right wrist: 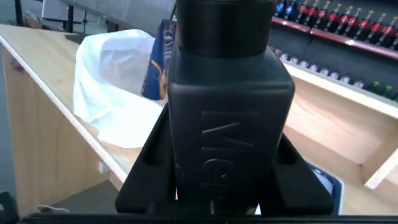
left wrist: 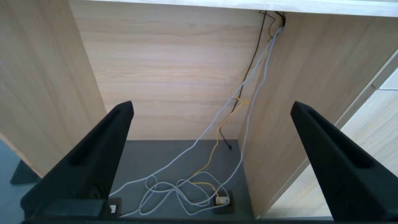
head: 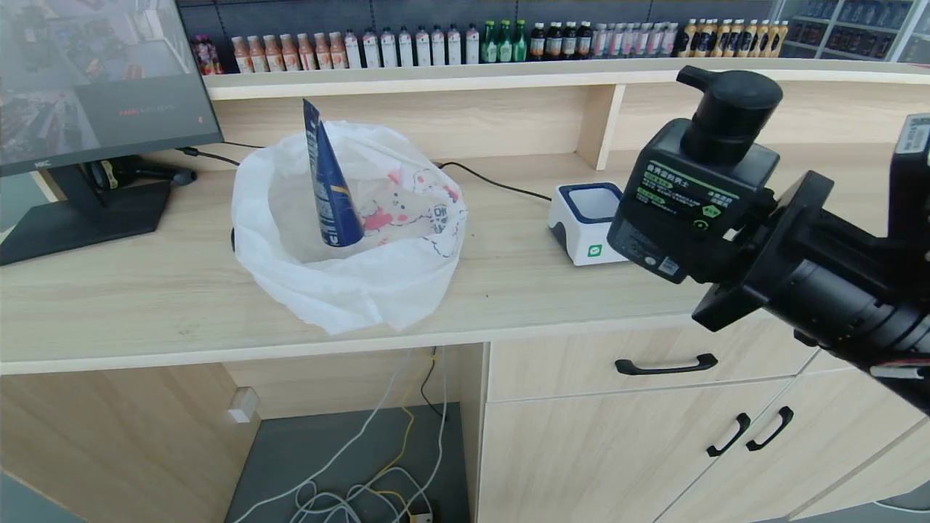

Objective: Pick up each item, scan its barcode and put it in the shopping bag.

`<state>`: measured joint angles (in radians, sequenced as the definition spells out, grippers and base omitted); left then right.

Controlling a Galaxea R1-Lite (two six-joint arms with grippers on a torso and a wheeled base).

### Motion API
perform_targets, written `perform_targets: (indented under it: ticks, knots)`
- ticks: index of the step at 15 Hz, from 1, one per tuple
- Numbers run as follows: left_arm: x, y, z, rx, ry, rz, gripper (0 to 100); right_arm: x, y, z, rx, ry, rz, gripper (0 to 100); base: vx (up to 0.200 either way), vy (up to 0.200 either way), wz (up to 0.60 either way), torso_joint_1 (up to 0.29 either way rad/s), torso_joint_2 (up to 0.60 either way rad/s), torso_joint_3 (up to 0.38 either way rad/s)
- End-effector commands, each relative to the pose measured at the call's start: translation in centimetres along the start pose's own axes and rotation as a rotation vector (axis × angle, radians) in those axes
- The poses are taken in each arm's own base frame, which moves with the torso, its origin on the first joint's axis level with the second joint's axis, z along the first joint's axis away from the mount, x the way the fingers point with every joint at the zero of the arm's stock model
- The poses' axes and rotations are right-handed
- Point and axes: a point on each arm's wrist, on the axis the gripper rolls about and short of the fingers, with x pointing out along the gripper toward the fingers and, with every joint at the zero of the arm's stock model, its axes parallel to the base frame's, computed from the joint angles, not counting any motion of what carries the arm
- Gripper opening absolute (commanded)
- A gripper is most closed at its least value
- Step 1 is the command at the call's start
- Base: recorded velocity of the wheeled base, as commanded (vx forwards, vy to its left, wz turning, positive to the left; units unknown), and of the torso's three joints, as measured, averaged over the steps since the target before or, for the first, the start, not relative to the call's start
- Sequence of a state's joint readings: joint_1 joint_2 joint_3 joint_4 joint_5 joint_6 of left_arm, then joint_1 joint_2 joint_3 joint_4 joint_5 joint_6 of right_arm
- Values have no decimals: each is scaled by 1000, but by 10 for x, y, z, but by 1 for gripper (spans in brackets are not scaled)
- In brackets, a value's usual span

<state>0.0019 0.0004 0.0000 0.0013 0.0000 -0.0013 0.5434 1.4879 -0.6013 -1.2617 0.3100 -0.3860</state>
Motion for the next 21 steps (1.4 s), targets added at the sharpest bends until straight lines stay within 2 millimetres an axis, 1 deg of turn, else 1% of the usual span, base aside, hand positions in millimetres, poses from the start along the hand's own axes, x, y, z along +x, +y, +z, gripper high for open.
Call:
perform_targets:
  ticks: [1, 2, 4, 5, 7, 8, 9, 10, 11, 13, 14, 15, 16, 18, 19, 21]
  knots:
    - [0, 0, 0, 0, 0, 0, 100, 31, -21, -20, -182, 17, -37, 0, 0, 0, 0, 0, 0, 0]
    - [0, 0, 0, 0, 0, 0, 100, 47, -26, -24, -270, 0, -48, 0, 0, 0, 0, 0, 0, 0]
    - [0, 0, 0, 0, 0, 0, 100, 72, -32, -34, -443, -27, -63, 0, 0, 0, 0, 0, 0, 0]
    - [0, 0, 0, 0, 0, 0, 100, 76, -33, -38, -477, -30, -64, 0, 0, 0, 0, 0, 0, 0]
    - [0, 0, 0, 0, 0, 0, 100, 88, -32, -67, -602, -35, -24, 0, 0, 0, 0, 0, 0, 0]
    - [0, 0, 0, 0, 0, 0, 100, 90, -42, -78, -662, -58, 8, 0, 0, 0, 0, 0, 0, 0]
    - [0, 0, 0, 0, 0, 0, 100, 94, -50, -81, -711, -88, 20, 0, 0, 0, 0, 0, 0, 0]
    - [0, 0, 0, 0, 0, 0, 100, 98, -60, -80, -760, -129, 31, 0, 0, 0, 0, 0, 0, 0]
    - [0, 0, 0, 0, 0, 0, 100, 100, -66, -84, -779, -148, 46, 0, 0, 0, 0, 0, 0, 0]
    - [0, 0, 0, 0, 0, 0, 100, 99, -79, -107, -794, -130, 78, 0, 0, 0, 0, 0, 0, 0]
    - [0, 0, 0, 0, 0, -2, 100, 93, -91, -117, -833, -117, 87, 0, 0, 0, 0, 0, 0, 0]
    - [0, 0, 0, 0, 0, 0, 100, 87, -100, -123, -855, -103, 88, 0, 0, 0, 0, 0, 0, 0]
    - [0, 0, 0, 0, 0, 0, 100, 84, -104, -128, -869, -99, 100, 0, 0, 0, 0, 0, 0, 0]
    - [0, 0, 0, 0, 0, 0, 100, 83, -105, -130, -898, -109, 117, 0, 0, 0, 0, 0, 0, 0]
    - [0, 0, 0, 0, 0, 0, 100, 81, -107, -135, -895, -97, 118, 0, 0, 0, 0, 0, 0, 0]
    - [0, 0, 0, 0, 0, 0, 100, 82, -106, -135, -900, -100, 116, 0, 0, 0, 0, 0, 0, 0]
